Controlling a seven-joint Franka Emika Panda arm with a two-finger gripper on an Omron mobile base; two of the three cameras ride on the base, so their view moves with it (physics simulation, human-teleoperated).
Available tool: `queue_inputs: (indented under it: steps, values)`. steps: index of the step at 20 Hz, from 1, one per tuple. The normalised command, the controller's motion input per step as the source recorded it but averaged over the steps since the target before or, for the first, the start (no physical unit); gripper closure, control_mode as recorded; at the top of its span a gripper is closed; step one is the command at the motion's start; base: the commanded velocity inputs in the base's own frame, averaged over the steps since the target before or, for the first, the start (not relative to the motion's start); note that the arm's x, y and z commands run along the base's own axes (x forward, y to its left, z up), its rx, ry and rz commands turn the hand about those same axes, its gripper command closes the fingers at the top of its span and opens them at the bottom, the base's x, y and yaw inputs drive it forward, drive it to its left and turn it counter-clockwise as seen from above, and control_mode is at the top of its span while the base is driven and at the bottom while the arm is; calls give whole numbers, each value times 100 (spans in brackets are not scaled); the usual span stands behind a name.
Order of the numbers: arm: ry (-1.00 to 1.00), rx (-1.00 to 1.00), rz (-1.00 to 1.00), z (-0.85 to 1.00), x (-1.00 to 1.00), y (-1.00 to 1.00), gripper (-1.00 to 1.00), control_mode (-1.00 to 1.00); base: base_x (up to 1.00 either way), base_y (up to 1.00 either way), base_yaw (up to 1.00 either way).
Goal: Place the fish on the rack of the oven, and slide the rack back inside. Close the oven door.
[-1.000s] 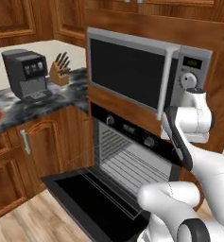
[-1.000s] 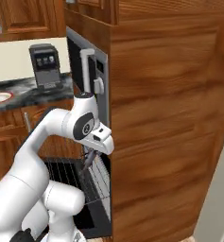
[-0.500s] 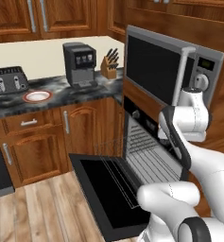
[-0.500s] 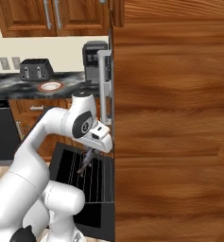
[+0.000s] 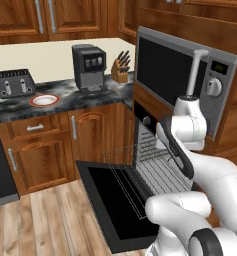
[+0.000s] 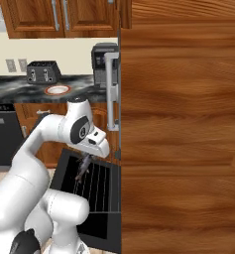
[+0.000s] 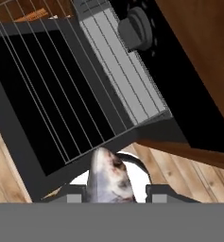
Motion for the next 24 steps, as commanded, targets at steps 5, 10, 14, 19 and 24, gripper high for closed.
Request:
queue_inputs:
  steps: [5, 10, 14, 19, 24]
  values:
    - [0, -3, -5, -13, 30, 57, 100, -100, 0, 0, 0]
    - [0, -3, -1, -21, 27, 38, 100, -100, 0, 0, 0]
    - [0, -4, 0, -42, 40, 38, 100, -100, 0, 0, 0]
    - [0, -3, 0, -51, 60, 25, 100, -100, 0, 0, 0]
    - [0, 0, 0, -49, 75, 1, 100, -100, 0, 0, 0]
